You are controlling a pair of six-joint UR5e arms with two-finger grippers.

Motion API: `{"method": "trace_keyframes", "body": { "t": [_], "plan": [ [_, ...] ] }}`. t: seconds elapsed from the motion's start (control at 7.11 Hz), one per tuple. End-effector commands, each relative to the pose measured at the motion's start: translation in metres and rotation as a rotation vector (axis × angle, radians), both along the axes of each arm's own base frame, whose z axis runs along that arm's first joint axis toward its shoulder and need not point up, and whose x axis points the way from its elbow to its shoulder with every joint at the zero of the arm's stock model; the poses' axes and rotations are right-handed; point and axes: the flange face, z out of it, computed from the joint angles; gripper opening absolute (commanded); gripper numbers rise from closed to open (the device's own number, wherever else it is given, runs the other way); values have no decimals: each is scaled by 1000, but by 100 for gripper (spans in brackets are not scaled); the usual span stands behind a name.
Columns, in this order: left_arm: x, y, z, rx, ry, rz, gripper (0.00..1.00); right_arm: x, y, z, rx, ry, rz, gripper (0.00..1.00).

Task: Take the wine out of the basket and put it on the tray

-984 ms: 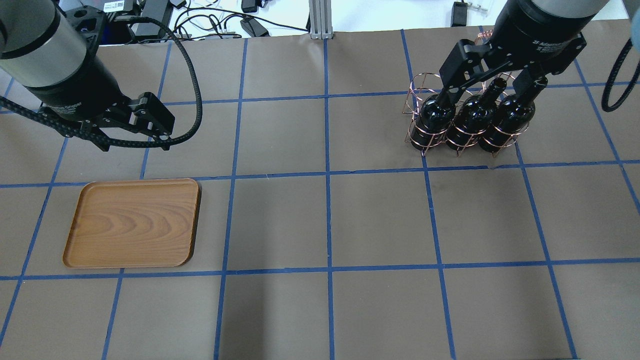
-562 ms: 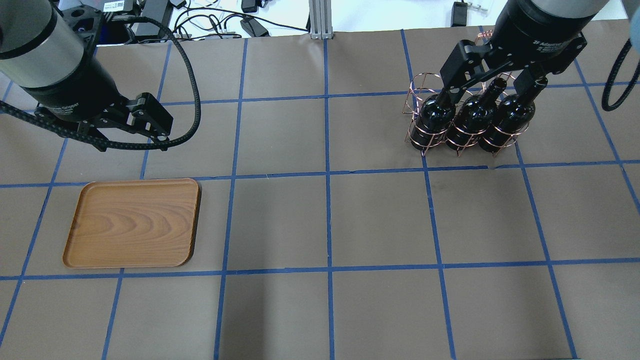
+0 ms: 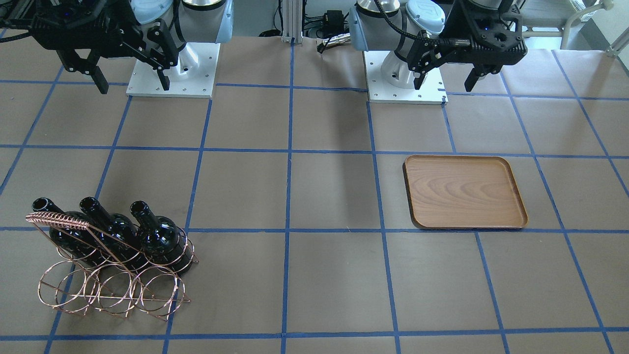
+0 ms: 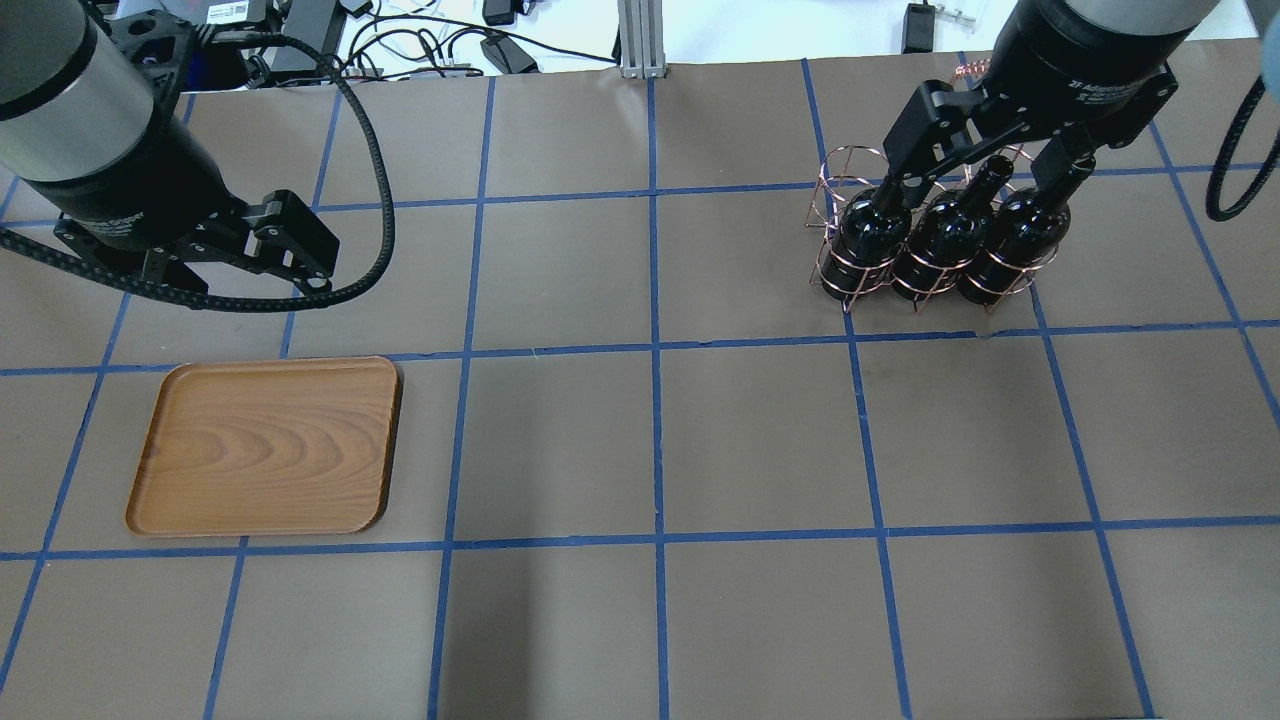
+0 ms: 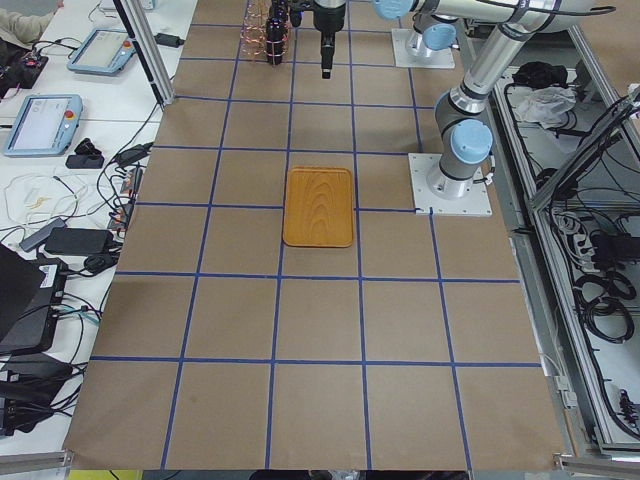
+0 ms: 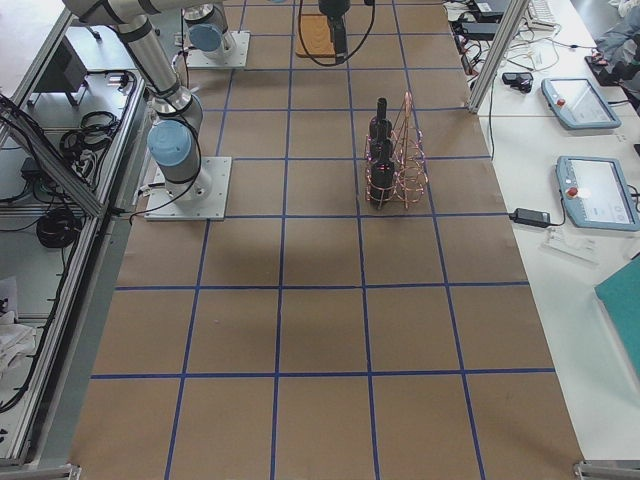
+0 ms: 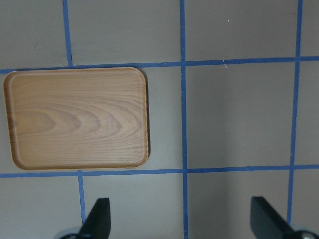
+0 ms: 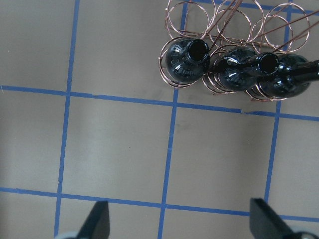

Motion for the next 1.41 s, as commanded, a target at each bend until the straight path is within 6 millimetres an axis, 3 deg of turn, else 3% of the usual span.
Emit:
{"method": "trace_keyframes", "body": {
  "t": [0.0,0.98,1.27],
  "plan": [
    [0,-1,-2,4,3,1,100,-1,0,0,1,0,-1,100],
    [0,-3,-3,5,12,1,100,-8,-7,-4,10,6,17,100],
    [0,-3,-4,11,17,3,100,-29,-30,-9,20,29,-25,100]
  ]
}}
